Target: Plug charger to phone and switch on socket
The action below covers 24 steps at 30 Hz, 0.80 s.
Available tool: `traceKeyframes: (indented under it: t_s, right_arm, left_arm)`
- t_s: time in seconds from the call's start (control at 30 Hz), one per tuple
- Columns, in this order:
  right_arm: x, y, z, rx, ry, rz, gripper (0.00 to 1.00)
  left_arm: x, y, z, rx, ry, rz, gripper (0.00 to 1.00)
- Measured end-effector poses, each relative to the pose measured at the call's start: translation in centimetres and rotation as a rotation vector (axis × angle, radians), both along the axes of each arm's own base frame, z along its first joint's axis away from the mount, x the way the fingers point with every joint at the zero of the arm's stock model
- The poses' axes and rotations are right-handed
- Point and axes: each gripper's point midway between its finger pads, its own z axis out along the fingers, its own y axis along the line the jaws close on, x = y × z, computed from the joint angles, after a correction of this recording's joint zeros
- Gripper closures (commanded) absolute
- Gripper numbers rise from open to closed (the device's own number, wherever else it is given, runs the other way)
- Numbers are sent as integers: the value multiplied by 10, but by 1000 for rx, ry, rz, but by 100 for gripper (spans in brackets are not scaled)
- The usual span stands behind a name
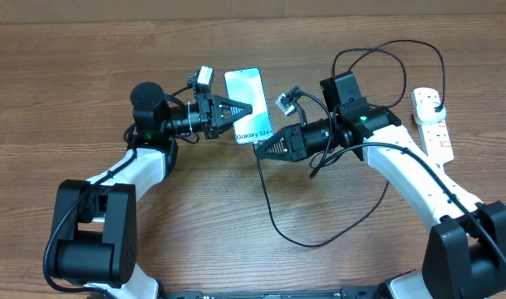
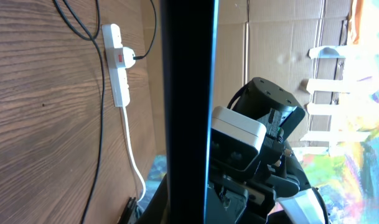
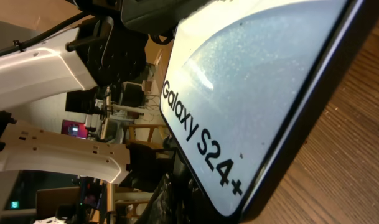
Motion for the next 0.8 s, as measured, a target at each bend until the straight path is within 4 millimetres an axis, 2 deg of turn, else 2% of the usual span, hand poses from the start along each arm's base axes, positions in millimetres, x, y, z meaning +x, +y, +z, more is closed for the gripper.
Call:
traceKeyframes:
  t_s: [0.7,0.8]
  right_arm:
    - [3,0,-4,-26,73,-47,96]
    - [4,-1,-4,-28,77,-49,89]
  left_arm:
    - [0,-1,0,10,-69,0,96]
    - [0,-1,0,11,-75,0,96]
